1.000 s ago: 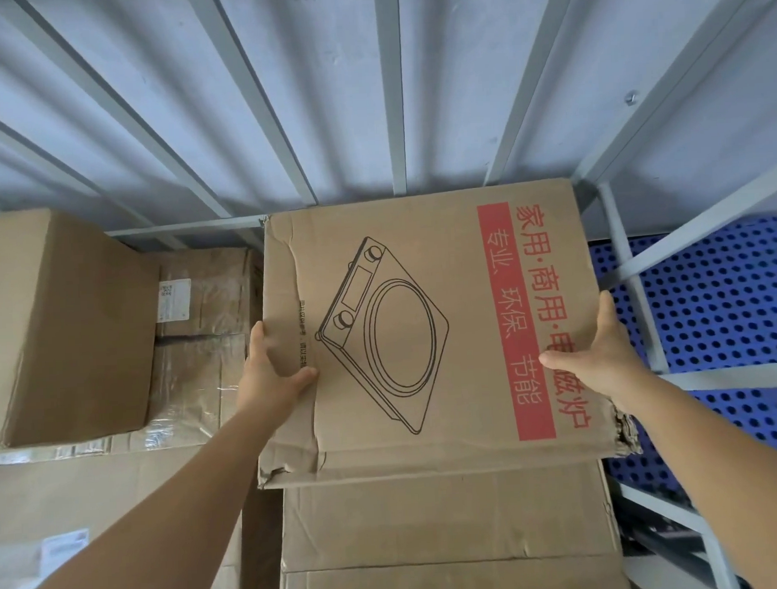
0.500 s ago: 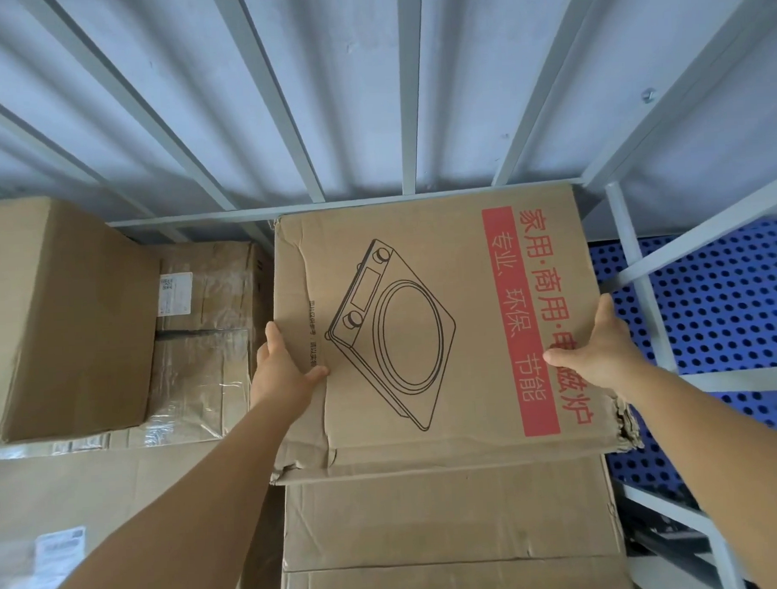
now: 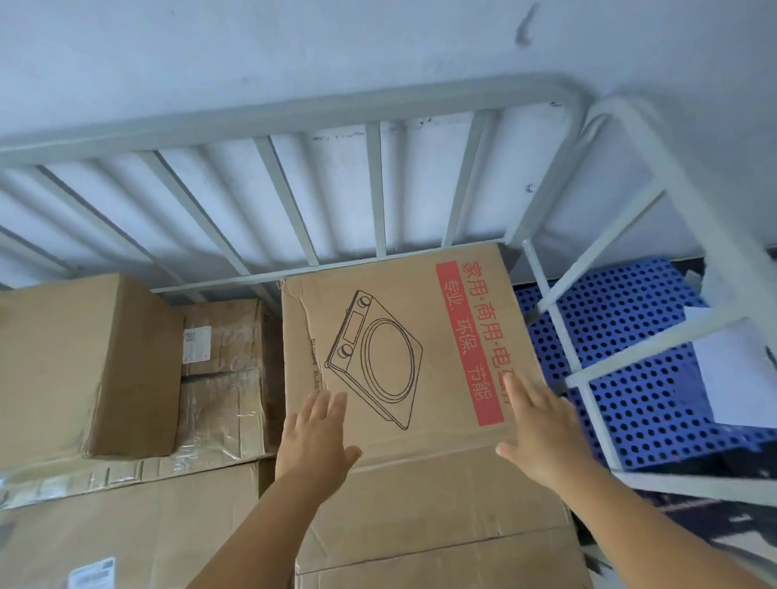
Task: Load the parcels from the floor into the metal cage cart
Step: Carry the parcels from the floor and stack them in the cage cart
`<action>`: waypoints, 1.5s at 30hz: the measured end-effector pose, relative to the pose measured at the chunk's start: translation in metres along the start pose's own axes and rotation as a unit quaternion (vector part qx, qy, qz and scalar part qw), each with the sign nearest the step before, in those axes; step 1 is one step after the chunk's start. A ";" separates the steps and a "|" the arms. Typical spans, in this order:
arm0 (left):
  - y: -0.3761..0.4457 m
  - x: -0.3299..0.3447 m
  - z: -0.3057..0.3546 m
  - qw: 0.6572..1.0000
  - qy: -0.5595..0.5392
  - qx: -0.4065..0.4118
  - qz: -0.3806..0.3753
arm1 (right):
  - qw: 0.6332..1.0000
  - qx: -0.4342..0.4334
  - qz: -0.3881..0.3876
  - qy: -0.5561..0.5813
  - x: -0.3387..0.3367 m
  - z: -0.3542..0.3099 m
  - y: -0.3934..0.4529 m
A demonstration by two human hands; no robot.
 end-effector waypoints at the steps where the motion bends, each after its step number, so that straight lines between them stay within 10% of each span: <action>1: -0.013 -0.007 0.010 1.000 0.000 0.017 0.004 | 1.000 -0.001 0.005 0.001 -0.005 -0.002 -0.016; 21: -0.292 -0.049 0.177 0.934 0.012 0.356 -0.004 | 0.966 0.194 0.135 0.105 -0.056 0.025 -0.365; 45: -0.719 0.171 0.237 0.648 0.180 0.714 -0.195 | 0.701 0.629 0.132 0.309 0.228 -0.044 -0.826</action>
Point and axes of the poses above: each hand's wrist, its own y-axis towards the middle knuckle, its own x-axis out of the palm, z = x × y, the point moved 10 cm from there along y, towards the middle knuckle, and after that the axes turned 13 degrees about -y, right-handed, at the moved point
